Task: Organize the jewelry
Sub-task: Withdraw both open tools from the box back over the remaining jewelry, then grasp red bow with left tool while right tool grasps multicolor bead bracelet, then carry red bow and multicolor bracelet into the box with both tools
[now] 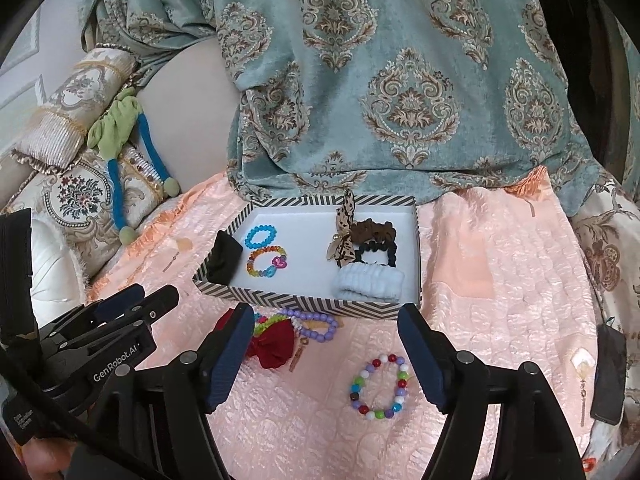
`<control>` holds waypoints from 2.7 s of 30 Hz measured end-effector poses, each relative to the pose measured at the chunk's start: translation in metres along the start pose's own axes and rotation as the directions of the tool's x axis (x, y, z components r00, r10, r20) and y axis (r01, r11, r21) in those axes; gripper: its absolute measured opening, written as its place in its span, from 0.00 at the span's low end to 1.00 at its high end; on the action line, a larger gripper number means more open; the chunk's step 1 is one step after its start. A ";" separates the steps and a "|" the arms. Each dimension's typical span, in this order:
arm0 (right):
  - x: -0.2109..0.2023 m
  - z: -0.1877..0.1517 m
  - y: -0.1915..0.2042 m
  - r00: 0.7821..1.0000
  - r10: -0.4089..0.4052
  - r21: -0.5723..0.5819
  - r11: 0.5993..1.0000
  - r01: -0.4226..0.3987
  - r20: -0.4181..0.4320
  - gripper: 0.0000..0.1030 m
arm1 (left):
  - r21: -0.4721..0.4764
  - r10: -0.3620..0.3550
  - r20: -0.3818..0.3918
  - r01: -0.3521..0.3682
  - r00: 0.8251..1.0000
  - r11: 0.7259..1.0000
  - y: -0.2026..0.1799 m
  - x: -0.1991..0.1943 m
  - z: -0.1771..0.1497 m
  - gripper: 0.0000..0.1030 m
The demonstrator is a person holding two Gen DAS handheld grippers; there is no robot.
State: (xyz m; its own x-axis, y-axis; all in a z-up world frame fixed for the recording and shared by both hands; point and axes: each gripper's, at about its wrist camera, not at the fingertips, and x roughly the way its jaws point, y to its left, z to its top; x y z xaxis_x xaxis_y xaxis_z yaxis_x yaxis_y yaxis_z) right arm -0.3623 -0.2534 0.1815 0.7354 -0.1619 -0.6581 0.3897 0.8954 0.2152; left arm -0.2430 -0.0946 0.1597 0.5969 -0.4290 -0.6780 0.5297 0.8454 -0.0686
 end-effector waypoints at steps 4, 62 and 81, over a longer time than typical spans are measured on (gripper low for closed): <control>-0.003 -0.002 0.001 1.000 0.000 -0.005 1.000 0.000 -0.001 0.72 | 0.001 -0.009 -0.007 0.009 1.000 1.000 0.000 -0.002 -0.003 0.54; 0.104 -0.069 -0.080 0.964 -0.067 -0.010 0.998 0.067 -0.256 0.15 | 0.307 -0.208 -0.327 0.312 0.922 0.899 -0.017 0.138 -0.039 0.31; 0.069 -0.043 -0.072 0.975 0.042 0.049 0.998 -0.032 -0.219 0.12 | 0.188 -0.302 -0.212 0.342 0.930 0.921 0.003 0.069 -0.015 0.20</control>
State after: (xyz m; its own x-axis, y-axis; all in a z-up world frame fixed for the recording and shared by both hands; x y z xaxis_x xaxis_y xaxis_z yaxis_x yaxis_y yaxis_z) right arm -0.3632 -0.3109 0.0894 0.6116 -0.0289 -0.7907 0.3922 0.8790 0.2713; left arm -0.2092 -0.1166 0.1020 0.2673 -0.5868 -0.7643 0.8053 0.5717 -0.1572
